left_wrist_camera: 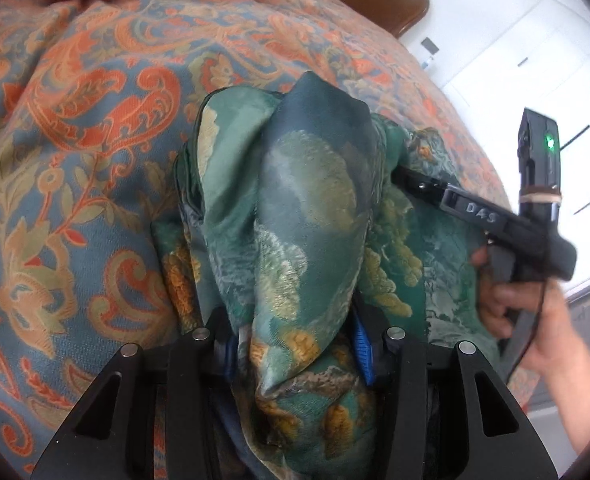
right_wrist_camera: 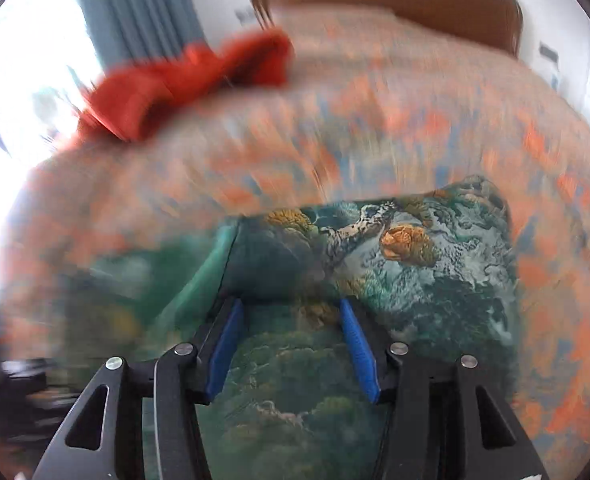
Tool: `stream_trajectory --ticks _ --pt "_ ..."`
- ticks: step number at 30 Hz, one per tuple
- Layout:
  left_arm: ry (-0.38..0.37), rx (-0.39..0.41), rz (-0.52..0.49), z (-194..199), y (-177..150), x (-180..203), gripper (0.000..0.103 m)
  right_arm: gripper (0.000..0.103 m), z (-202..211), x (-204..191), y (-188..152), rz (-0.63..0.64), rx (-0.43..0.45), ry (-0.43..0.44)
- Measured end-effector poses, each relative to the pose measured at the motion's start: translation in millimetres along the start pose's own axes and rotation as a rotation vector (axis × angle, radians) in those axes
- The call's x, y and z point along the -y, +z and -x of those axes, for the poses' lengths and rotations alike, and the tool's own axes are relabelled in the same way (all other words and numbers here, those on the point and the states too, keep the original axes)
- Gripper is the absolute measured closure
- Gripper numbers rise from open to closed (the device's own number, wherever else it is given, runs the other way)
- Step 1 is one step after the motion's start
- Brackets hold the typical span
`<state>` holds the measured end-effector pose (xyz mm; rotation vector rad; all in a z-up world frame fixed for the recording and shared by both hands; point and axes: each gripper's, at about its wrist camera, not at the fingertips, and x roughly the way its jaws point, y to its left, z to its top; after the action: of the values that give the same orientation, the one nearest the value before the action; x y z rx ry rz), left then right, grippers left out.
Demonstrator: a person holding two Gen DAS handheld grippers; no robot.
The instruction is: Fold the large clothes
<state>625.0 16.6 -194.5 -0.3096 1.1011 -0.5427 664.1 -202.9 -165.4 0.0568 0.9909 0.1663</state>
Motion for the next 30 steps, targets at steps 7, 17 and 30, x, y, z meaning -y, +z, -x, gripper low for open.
stream_trajectory --ticks 7,17,30 --pt "-0.019 0.007 -0.004 0 -2 1 0.056 0.051 11 15 -8 -0.037 0.015 0.048" --pt "-0.043 0.018 0.027 -1 -4 -5 0.055 0.051 178 31 -135 0.058 0.108 0.163" --pt "0.031 0.070 0.028 34 -8 24 0.039 0.046 136 20 -198 0.014 0.101 -0.004"
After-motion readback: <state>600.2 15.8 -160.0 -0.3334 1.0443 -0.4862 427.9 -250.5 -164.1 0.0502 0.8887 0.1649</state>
